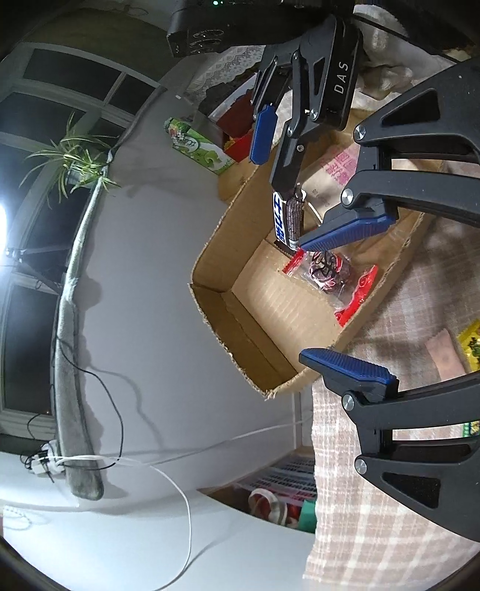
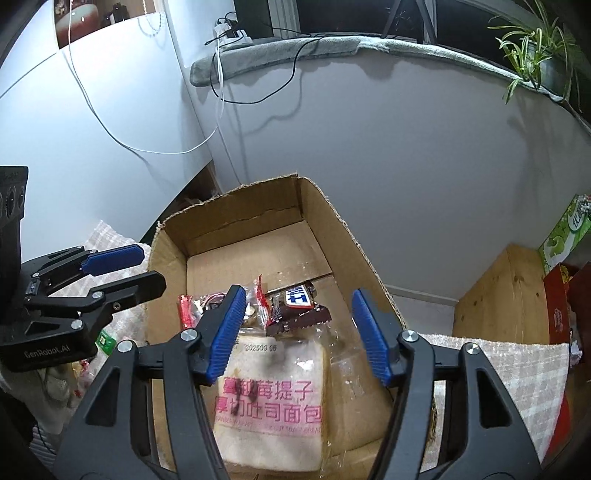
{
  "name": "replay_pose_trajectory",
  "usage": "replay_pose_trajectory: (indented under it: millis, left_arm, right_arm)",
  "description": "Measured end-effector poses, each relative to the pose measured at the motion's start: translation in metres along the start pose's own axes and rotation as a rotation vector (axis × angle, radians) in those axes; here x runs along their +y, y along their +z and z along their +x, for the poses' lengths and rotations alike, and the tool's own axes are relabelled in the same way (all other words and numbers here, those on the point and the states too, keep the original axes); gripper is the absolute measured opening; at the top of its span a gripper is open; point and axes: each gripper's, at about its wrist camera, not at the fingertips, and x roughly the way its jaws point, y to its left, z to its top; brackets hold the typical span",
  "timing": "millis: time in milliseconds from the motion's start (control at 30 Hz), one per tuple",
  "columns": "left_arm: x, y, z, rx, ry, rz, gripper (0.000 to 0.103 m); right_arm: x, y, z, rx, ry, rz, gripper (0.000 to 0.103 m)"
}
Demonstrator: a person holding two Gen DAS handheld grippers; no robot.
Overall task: Organize snacks
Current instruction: 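Open both tools to drop the cake and Snickers bar into the box, then move both tools back over the remaining snacks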
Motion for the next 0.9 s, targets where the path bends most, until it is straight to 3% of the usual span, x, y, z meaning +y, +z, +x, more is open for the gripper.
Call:
replay_pose_trajectory:
  millis: [367,733,833,900]
  left_arm:
    - [0.0,-0.018,-0.064,-0.07,0.017,0.005,0.054]
    - [0.023,-0.066,-0.137,-0.121,0.051,-0.019,0.054]
    - [0.032,-0.083,-0.149,-0.117,0.063,-0.028,0.054]
    - [0.039,-0.095,-0.155,-0.108,0.073,-0.042,0.054]
  right_arm:
    - [0.028,-0.014,-0.05,-0.045,0.014,-0.039,0.063]
    - [0.091,-0.065,-0.101,-0.051,0.08,-0.148,0.063]
    - [0.111,-0.083,-0.112,-0.049,0.103,-0.189,0.075]
    - [0.127,-0.097,-0.119,-0.051,0.12,-0.224,0.075]
